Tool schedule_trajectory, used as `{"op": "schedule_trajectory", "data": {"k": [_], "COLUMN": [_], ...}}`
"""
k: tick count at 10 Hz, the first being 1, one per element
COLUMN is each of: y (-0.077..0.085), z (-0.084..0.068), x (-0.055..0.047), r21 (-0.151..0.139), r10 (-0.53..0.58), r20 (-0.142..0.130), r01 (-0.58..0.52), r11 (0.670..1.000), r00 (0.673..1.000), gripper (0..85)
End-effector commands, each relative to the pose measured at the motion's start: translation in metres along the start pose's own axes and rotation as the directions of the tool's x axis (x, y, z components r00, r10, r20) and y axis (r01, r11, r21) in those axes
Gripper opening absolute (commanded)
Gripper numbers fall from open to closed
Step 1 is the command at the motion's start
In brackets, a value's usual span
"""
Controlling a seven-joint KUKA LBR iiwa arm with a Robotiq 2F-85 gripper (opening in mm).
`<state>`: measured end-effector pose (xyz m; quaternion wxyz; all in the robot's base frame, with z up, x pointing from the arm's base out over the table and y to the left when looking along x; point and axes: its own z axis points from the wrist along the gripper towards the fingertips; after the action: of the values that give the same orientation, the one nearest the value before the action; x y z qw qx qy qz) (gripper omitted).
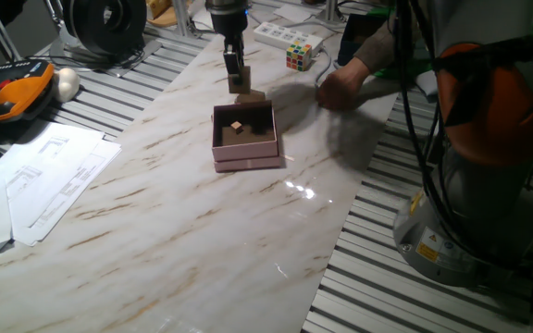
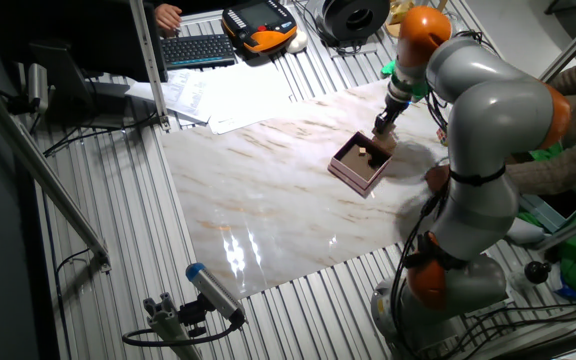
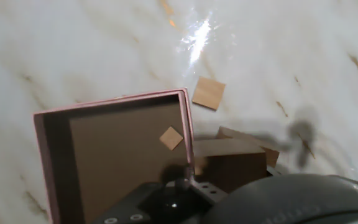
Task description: Take everything out of the gift box
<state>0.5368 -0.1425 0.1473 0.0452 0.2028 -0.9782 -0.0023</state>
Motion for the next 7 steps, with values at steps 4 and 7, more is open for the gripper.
{"op": "schedule_trajectory", "data": {"k": [4, 7], "y": [-0.0014, 0.003], "z": [0.0057, 0.0067], "x": [-0.0036, -0.0061], "r21": [0.039, 0.025], "r10": [0.042, 0.057], "r20": [-0.001, -0.008], "r01": [-0.042, -0.057], "r11": [0.998, 0.998], "r00": [0.999, 0.998], "gripper": [68.0, 68.0]}}
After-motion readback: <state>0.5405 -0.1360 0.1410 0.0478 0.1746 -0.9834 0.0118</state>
